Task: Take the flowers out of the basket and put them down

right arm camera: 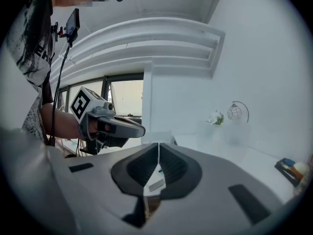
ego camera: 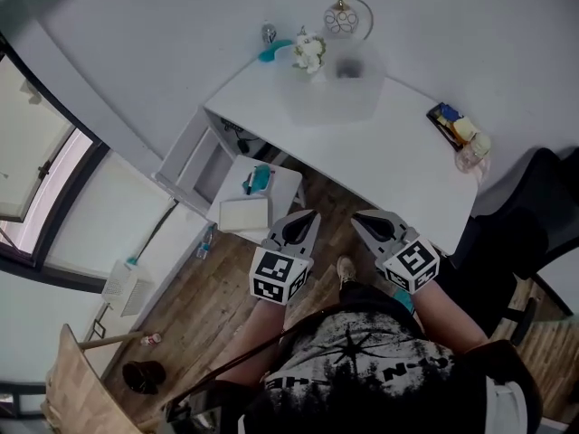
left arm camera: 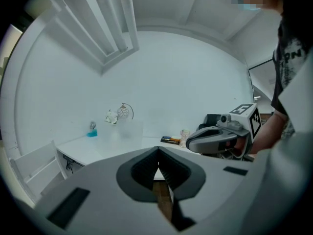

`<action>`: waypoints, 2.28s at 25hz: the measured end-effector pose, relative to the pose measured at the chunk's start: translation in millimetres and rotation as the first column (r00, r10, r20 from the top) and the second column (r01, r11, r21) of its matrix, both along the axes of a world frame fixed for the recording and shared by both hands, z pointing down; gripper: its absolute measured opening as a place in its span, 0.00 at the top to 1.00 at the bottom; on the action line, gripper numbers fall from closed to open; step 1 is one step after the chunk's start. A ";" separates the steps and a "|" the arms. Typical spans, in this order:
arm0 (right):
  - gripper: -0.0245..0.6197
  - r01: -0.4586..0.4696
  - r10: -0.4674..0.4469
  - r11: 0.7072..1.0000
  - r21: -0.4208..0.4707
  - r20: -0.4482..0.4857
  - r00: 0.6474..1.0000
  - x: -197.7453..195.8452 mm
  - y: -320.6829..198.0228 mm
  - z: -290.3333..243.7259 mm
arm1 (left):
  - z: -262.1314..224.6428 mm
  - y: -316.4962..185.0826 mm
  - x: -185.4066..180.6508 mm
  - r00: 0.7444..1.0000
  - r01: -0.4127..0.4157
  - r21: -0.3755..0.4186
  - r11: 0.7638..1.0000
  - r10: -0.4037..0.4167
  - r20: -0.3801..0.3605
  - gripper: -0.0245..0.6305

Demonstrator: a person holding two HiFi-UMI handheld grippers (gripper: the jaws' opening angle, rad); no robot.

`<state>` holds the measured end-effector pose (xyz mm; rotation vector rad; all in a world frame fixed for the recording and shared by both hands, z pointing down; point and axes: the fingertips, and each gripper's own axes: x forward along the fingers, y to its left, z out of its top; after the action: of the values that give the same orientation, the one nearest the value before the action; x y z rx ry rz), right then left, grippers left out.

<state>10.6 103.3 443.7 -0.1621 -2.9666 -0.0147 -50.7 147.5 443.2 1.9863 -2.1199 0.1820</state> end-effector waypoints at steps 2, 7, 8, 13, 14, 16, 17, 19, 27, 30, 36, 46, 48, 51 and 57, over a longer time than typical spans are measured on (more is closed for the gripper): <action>0.93 0.016 -0.016 1.000 -0.006 -0.004 1.000 -15.0 -14.6 -1.5 | -2.1 -13.3 -13.8 1.000 0.016 -0.003 1.000 -0.016 -0.001 0.95; 0.93 0.054 -0.054 0.998 -0.028 -0.008 0.999 -54.7 -52.7 0.0 | -0.4 -46.6 -52.3 0.998 0.059 -0.020 0.998 -0.059 -0.005 0.95; 0.93 0.060 -0.061 0.998 -0.031 -0.009 0.998 -60.8 -61.2 1.1 | -0.1 -54.8 -59.0 0.998 0.067 -0.022 0.998 -0.067 -0.007 0.95; 0.93 0.075 -0.076 0.997 -0.035 -0.020 0.997 -88.8 -106.2 4.3 | -1.7 -99.9 -90.2 0.997 0.081 -0.029 0.996 -0.082 -0.007 0.95; 0.93 0.076 -0.077 0.996 -0.036 -0.023 0.997 -94.8 -114.9 5.5 | -1.7 -108.8 -96.4 0.997 0.082 -0.032 0.996 -0.082 -0.006 0.95; 0.93 0.073 -0.074 0.997 -0.031 -0.032 0.997 -105.5 -133.2 8.2 | -0.8 -127.5 -106.8 0.997 0.078 -0.037 0.996 -0.079 -0.005 0.95; 0.93 0.072 -0.073 0.997 -0.031 -0.033 0.997 -111.0 -141.4 9.6 | 0.2 -135.7 -111.6 0.997 0.076 -0.040 0.996 -0.077 -0.004 0.95; 0.93 0.077 -0.079 0.996 -0.037 -0.031 0.996 -122.4 -154.1 13.4 | 3.6 -148.0 -121.1 0.997 0.079 -0.052 0.996 -0.079 0.003 0.95; 0.93 0.104 -0.105 0.993 -0.059 -0.024 0.994 -142.4 -198.6 18.8 | 12.8 -193.6 -140.0 0.996 0.094 -0.071 0.993 -0.093 0.005 0.95; 0.93 0.111 -0.112 0.992 -0.053 -0.022 0.993 -152.3 -207.8 18.9 | 13.3 -202.7 -149.1 0.995 0.100 -0.074 0.992 -0.099 0.012 0.95; 0.93 0.101 -0.102 0.994 -0.050 -0.016 0.995 -170.2 -223.0 14.8 | 11.5 -217.3 -166.0 0.996 0.087 -0.076 0.993 -0.086 0.015 0.95; 0.93 0.037 -0.036 0.995 -0.097 0.014 0.999 -226.1 -256.9 -2.3 | 11.9 -250.4 -226.9 1.000 0.008 -0.078 0.997 -0.009 -0.011 0.95; 0.93 0.018 -0.017 0.995 -0.098 0.014 1.000 -240.2 -266.0 -9.7 | 6.8 -256.9 -241.3 1.000 -0.009 -0.064 0.998 0.007 -0.020 0.95; 0.93 -0.005 0.007 0.995 -0.096 0.013 1.000 -261.3 -281.4 -26.5 | -5.1 -266.7 -261.1 0.998 -0.039 -0.041 0.998 0.037 -0.050 0.95; 0.93 -0.016 0.016 0.998 -0.067 -0.002 1.000 -295.3 -297.0 -60.0 | -17.8 -276.9 -293.5 0.993 -0.102 -0.064 0.993 0.098 -0.068 0.95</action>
<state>-284.7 -193.7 383.7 -0.1475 -2.9685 0.0873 -344.2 -129.4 425.4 2.0328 -1.9502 0.2001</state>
